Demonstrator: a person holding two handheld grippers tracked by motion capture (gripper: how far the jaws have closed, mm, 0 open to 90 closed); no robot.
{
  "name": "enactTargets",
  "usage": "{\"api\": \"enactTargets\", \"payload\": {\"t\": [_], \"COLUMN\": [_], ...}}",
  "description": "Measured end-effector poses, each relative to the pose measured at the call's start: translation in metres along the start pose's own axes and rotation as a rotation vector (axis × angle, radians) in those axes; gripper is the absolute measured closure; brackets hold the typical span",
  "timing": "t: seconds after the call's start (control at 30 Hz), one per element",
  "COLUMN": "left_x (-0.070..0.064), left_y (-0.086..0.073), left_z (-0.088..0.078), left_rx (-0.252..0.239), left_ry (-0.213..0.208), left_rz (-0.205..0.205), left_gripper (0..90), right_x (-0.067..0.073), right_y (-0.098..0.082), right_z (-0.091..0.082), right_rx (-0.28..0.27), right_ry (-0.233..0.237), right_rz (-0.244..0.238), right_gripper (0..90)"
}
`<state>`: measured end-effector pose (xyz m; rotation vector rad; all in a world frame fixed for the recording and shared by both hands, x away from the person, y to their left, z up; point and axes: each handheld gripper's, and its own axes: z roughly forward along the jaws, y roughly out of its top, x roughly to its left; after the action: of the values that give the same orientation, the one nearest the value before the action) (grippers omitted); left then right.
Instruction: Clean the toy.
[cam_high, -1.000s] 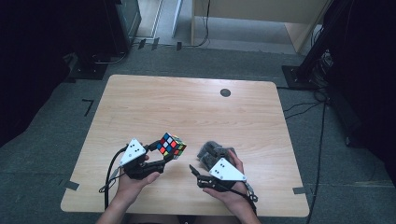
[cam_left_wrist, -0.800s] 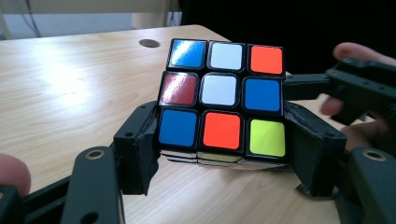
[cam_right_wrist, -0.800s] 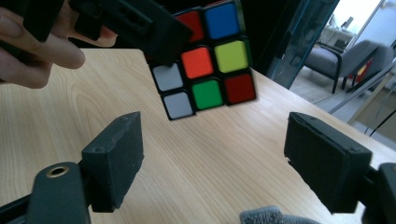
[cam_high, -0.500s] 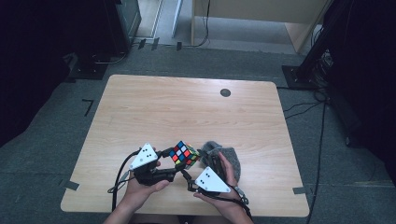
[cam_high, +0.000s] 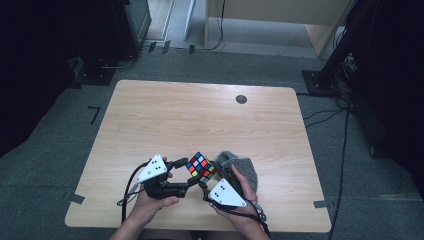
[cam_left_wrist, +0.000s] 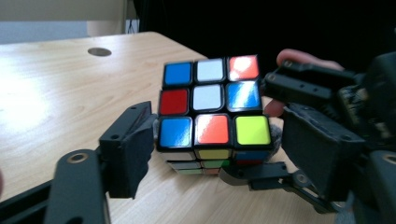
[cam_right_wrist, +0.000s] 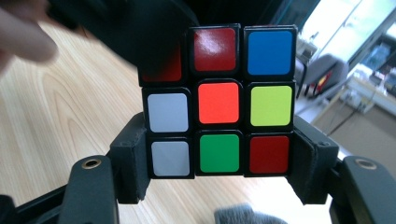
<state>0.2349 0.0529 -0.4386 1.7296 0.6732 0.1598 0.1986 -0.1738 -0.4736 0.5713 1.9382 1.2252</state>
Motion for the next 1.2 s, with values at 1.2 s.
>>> {"api": "enactTargets", "payload": {"t": [1.2], "left_x": [-0.022], "left_y": [-0.036], "left_z": [0.012], "left_rx": [0.059], "left_ry": [0.205], "left_rz": [0.625], "left_gripper": [25.8], "right_x": [-0.026], "right_y": [0.022], "right_z": [-0.012], "right_rx": [0.162], "right_ry": [0.269], "right_rz": [0.505], "right_gripper": [34.5]}}
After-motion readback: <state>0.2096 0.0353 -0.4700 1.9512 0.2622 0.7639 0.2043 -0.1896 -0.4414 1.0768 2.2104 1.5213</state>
